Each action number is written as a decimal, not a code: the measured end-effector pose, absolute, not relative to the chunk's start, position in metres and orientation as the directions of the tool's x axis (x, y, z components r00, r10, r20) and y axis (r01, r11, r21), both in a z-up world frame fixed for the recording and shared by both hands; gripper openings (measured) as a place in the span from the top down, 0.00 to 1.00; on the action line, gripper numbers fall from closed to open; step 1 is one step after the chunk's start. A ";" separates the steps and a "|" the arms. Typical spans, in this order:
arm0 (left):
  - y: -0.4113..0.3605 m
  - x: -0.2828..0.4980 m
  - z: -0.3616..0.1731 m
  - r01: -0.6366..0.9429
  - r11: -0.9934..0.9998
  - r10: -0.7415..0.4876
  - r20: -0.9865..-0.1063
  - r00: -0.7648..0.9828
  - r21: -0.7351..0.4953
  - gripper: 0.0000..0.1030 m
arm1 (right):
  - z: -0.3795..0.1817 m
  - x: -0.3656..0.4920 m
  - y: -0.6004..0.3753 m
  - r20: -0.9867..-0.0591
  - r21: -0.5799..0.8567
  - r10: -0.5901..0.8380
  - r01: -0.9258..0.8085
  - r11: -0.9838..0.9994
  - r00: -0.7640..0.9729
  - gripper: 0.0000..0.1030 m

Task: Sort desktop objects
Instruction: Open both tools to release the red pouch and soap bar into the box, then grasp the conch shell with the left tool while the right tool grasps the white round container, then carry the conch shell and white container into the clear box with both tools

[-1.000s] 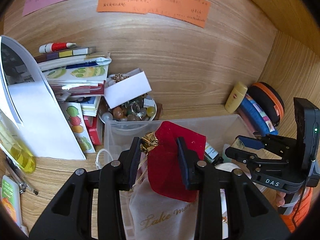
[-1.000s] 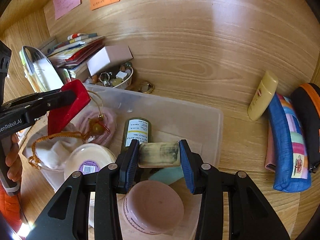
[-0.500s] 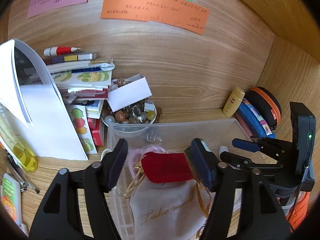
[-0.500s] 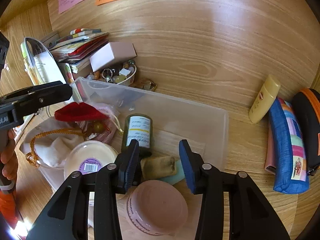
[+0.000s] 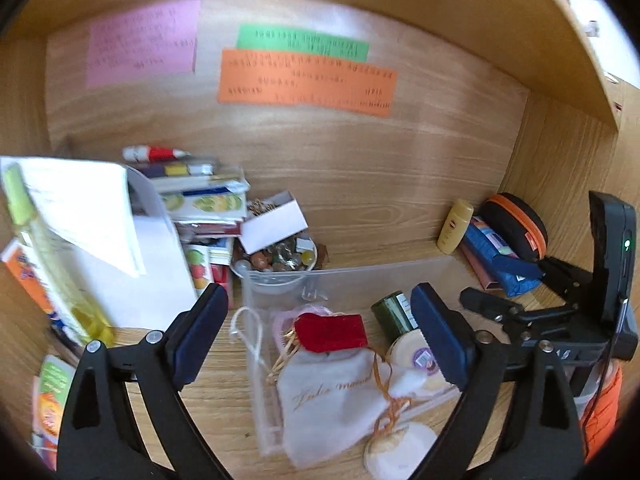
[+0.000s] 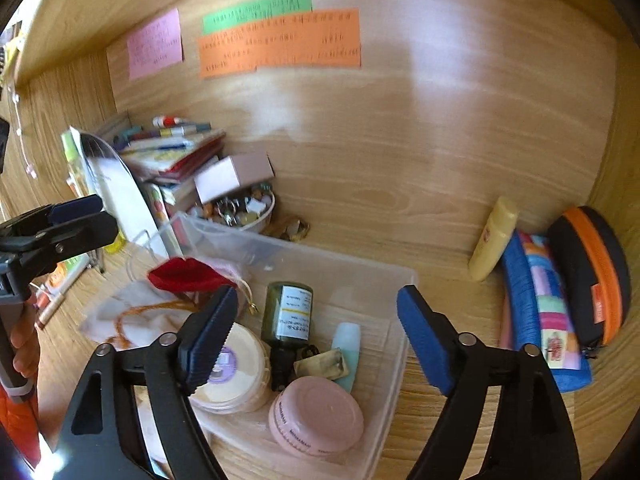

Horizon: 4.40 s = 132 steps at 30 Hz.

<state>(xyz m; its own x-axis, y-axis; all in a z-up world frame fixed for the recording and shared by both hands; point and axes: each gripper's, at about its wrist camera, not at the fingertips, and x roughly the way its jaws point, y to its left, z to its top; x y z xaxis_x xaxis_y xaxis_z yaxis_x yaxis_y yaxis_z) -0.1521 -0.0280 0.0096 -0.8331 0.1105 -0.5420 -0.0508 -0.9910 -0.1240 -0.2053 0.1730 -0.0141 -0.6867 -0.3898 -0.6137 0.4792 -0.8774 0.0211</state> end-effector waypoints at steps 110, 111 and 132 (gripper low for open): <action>-0.016 -0.045 -0.032 -0.143 -0.944 0.298 -0.577 -0.760 -0.298 0.75 | -0.118 -0.095 0.152 -0.796 -0.008 -0.362 0.606 -0.795 -0.485 0.39; -0.017 -0.046 -0.029 -0.144 -0.944 0.295 -0.571 -0.766 -0.296 0.75 | -0.119 -0.096 0.152 -0.795 -0.003 -0.364 0.604 -0.797 -0.485 0.39; -0.018 -0.099 0.005 -0.163 -0.957 0.270 -0.524 -0.808 -0.241 0.75 | -0.028 -0.122 0.172 -0.645 0.001 -0.434 0.567 -0.823 -0.629 0.39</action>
<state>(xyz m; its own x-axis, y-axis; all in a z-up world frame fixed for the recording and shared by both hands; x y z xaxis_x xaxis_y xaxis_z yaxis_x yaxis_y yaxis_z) -0.0992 -0.0182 0.0047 -0.8076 0.2697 -0.5244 -0.1632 -0.9568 -0.2407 -0.1219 0.1724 -0.0279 -0.6289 -0.4339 -0.6451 0.5674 -0.8234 0.0008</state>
